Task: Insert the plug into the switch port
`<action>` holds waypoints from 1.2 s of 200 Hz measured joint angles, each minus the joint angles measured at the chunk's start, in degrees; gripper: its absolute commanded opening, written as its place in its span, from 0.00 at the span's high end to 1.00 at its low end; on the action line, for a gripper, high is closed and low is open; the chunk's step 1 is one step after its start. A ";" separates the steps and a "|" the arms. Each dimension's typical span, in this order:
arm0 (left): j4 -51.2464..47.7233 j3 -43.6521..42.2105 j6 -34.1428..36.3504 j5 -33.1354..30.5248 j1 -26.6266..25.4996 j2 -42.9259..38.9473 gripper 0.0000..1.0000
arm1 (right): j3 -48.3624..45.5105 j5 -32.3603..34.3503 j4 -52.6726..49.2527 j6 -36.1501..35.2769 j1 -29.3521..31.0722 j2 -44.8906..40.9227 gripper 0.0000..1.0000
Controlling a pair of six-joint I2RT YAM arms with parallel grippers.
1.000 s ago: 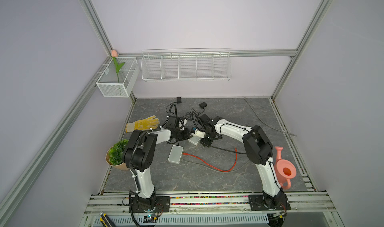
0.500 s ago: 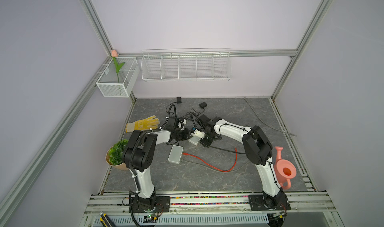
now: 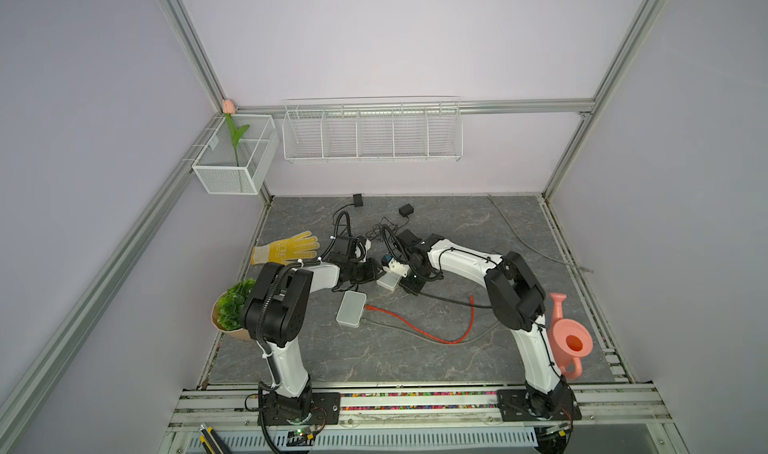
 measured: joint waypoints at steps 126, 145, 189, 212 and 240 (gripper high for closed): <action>-0.09 -0.15 0.00 0.09 0.07 -0.24 0.70 | -3.48 0.44 3.41 0.39 0.24 -1.90 0.93; -0.33 -0.35 0.02 0.28 0.07 -0.52 0.70 | -4.00 0.44 3.69 0.42 0.31 -2.25 0.93; -0.59 -0.52 0.02 0.63 0.07 -0.76 0.70 | -4.11 0.42 3.37 0.66 0.39 -2.36 0.93; -0.59 -0.57 0.00 0.72 0.07 -0.76 0.70 | -4.11 0.66 3.28 1.05 0.55 -2.43 0.93; -0.68 -0.59 0.00 1.31 0.15 -0.76 0.70 | -4.70 1.36 3.30 1.62 0.87 -2.89 0.93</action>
